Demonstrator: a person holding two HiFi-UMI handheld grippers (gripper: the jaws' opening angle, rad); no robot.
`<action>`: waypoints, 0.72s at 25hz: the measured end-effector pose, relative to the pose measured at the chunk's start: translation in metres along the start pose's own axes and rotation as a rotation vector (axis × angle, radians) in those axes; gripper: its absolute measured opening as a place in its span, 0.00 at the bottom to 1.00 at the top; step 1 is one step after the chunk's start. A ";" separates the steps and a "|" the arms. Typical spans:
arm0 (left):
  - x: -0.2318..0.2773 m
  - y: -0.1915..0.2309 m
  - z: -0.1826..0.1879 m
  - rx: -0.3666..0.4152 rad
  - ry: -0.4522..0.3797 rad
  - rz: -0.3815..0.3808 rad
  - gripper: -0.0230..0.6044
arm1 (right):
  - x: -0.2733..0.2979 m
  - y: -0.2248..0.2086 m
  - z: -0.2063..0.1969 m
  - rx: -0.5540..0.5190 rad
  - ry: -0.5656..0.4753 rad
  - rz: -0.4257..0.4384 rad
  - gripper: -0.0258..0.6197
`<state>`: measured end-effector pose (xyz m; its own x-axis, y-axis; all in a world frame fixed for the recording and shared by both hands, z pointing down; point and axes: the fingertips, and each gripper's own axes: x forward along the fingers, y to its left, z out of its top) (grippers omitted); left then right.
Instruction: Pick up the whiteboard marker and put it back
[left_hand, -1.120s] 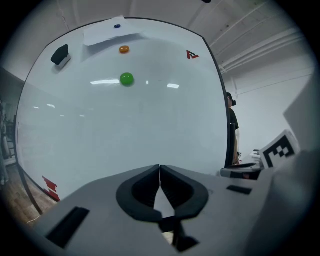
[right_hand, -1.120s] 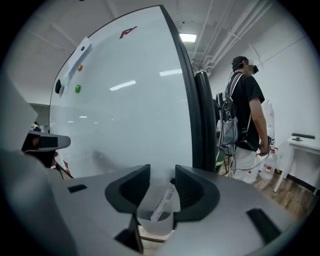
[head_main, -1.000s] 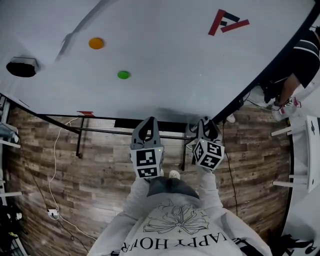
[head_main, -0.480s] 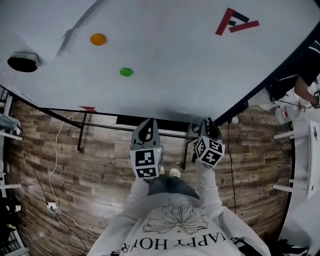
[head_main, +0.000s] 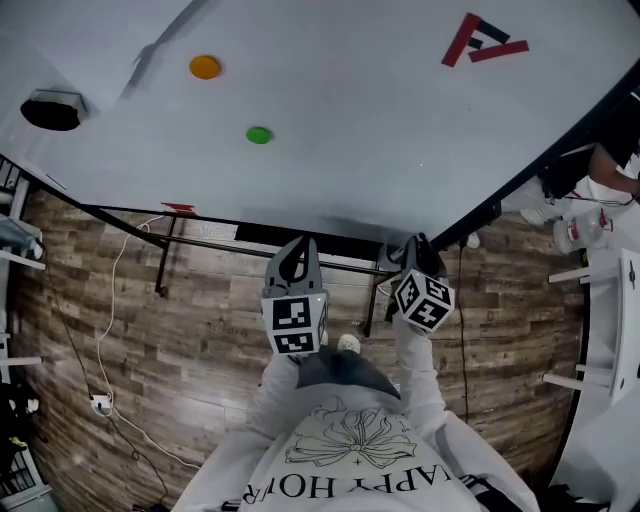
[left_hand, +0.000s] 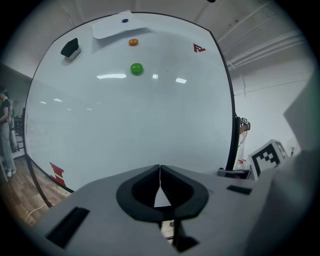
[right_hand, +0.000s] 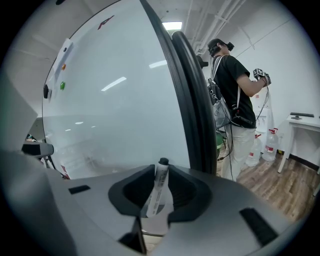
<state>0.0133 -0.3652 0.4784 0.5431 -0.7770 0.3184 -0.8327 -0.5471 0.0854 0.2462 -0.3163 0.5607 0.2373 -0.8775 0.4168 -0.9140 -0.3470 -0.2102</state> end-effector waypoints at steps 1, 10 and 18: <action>-0.001 0.000 0.000 0.001 -0.002 0.001 0.05 | -0.001 0.001 0.001 -0.002 -0.005 0.003 0.16; -0.005 -0.009 0.011 0.009 -0.025 -0.009 0.05 | -0.017 0.013 0.023 -0.067 -0.067 0.029 0.14; -0.012 -0.009 0.021 -0.009 -0.052 -0.018 0.05 | -0.048 0.025 0.063 -0.104 -0.169 0.055 0.14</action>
<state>0.0168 -0.3573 0.4541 0.5626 -0.7824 0.2673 -0.8236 -0.5584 0.0992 0.2328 -0.3034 0.4793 0.2303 -0.9403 0.2507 -0.9539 -0.2691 -0.1328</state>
